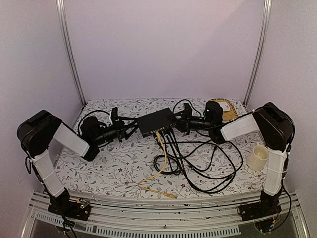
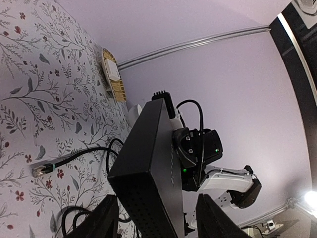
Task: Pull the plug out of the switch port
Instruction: Pass from the right arm to the left
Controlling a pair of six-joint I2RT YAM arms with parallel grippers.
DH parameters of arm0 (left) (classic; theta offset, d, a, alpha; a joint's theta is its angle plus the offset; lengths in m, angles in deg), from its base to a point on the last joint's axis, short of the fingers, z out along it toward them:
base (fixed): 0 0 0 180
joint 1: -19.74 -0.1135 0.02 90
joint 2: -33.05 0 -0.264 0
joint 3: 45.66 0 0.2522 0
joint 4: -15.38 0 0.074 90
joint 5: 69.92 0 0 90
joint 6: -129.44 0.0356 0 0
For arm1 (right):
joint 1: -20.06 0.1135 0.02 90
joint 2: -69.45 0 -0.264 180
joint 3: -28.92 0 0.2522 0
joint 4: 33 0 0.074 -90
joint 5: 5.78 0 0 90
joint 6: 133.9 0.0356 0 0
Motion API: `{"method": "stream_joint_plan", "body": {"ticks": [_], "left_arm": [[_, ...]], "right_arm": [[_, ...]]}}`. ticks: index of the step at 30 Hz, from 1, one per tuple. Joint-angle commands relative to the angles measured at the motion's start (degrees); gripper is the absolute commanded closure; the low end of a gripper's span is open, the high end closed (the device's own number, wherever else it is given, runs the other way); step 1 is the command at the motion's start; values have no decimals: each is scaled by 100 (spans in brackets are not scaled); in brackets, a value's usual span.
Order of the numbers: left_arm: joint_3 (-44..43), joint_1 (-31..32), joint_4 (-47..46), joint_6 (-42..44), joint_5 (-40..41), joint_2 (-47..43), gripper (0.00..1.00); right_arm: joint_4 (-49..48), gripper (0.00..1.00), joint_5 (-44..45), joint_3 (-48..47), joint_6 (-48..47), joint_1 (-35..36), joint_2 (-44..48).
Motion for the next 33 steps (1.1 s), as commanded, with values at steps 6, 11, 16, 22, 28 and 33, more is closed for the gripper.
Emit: {"method": "stream_joint_plan", "body": {"ticks": [6,11,16,22,28,33], "left_arm": [[-302,205,-614,-254,-278,315,44],[-603,338,-653,-318,-371,478,46],[-795,482,-757,-406,-418,645,51],[-863,570,-1052,-580,-430,815,57],[-1020,619,-1447,-837,-483,1110,74],[-1084,623,-1933,-1149,-418,1427,89]], "right_arm": [[-730,98,72,-145,186,91,460],[-738,99,116,-147,181,125,428],[-738,98,143,-237,181,153,377],[-738,98,136,-270,172,162,317],[-733,99,68,-306,161,166,271],[-599,98,-15,-262,51,162,292]]}}
